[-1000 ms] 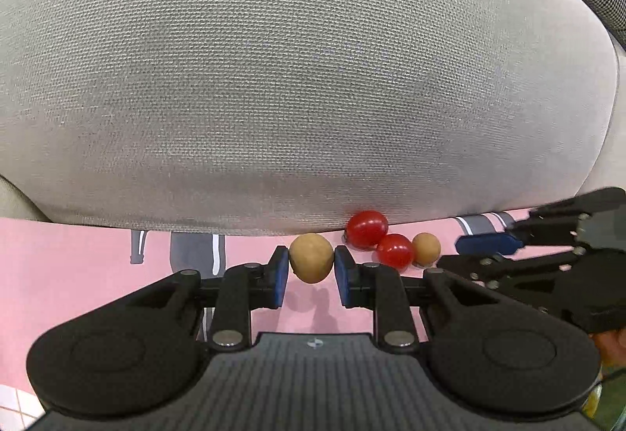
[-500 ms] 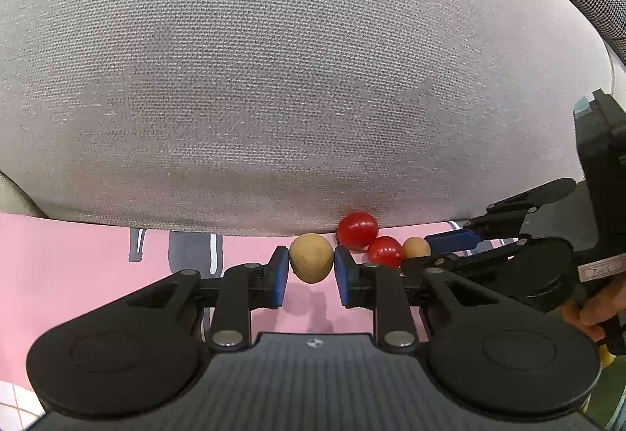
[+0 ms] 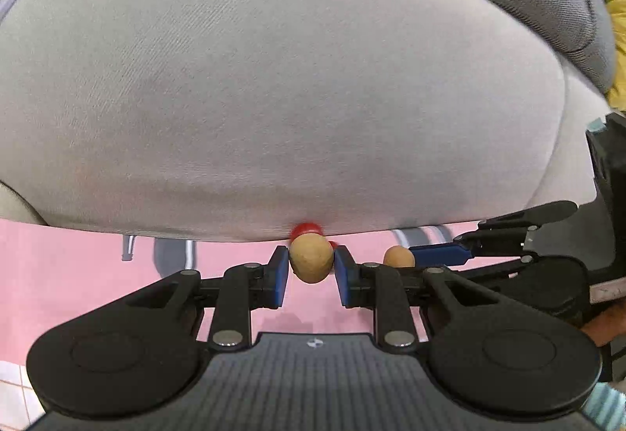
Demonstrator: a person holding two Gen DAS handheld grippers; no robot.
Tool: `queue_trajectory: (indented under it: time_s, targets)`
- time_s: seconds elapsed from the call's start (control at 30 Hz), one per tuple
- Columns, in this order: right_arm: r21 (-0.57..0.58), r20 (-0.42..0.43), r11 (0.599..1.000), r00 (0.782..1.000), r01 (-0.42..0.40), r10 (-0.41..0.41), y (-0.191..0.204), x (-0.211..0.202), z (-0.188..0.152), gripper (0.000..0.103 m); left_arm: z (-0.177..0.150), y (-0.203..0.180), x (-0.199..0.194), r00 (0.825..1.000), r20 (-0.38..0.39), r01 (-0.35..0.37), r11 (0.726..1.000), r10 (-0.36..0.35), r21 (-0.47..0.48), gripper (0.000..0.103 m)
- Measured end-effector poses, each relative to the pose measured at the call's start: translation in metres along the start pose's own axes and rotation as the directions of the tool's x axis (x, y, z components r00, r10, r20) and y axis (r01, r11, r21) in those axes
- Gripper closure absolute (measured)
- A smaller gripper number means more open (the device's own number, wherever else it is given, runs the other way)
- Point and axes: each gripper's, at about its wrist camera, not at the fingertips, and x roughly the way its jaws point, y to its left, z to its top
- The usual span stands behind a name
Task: Organize fruits
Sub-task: 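Carry both nuts over the green colander and open both tools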
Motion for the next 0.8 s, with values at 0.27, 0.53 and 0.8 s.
queue_trajectory:
  time_s: [0.27, 0.53, 0.8]
  targets:
    - [0.064, 0.114, 0.998, 0.993, -0.015, 0.008, 0.012, -0.073, -0.030, 0.079, -0.003, -0.051, -0.043, 0.996, 0.045, 0.075, 0.995, -0.078, 0.061, 0.075]
    - [0.129, 0.175, 0.991, 0.983, 0.034, -0.056, 0.005, -0.132, -0.079, 0.079, -0.018, -0.106, -0.052, 0.990, 0.042, 0.131, 0.981, -0.138, 0.146, 0.075]
    - [0.231, 0.167, 0.970, 0.980, 0.072, -0.113, -0.020, -0.165, -0.140, 0.079, -0.034, -0.150, -0.050, 0.982, -0.018, 0.187, 0.957, -0.187, 0.221, 0.075]
